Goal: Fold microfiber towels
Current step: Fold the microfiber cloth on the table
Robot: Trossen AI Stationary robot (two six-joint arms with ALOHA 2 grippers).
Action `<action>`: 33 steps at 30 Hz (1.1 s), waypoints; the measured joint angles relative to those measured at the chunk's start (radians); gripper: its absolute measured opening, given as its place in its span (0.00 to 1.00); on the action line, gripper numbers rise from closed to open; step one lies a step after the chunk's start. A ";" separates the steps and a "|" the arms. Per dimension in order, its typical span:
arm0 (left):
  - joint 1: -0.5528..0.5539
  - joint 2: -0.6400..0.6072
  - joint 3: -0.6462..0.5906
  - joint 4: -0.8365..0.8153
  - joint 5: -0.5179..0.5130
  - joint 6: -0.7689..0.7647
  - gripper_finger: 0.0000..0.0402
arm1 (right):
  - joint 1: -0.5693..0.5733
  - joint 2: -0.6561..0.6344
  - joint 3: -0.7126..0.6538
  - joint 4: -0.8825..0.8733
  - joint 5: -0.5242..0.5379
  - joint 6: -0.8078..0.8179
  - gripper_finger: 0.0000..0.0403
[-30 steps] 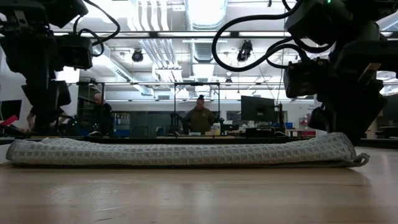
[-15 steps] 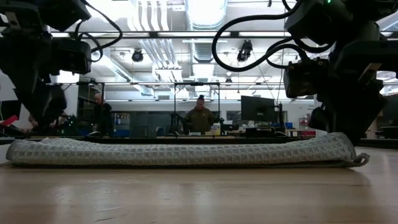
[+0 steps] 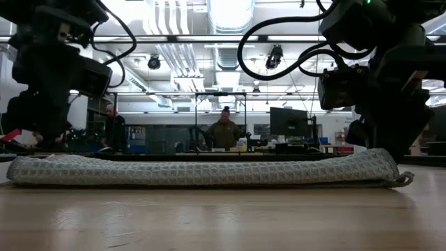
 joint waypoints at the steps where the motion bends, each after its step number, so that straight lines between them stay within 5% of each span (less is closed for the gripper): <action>1: -0.003 0.002 0.000 0.001 -0.022 -0.029 0.50 | 0.000 0.000 0.000 0.000 0.000 0.000 0.11; 20: -0.093 0.007 0.000 0.004 -0.109 -0.466 0.50 | 0.000 0.000 0.000 0.000 0.000 -0.012 0.11; 33: -0.130 0.074 0.000 0.014 -0.156 -0.591 0.50 | 0.000 0.000 0.000 0.000 0.000 -0.012 0.11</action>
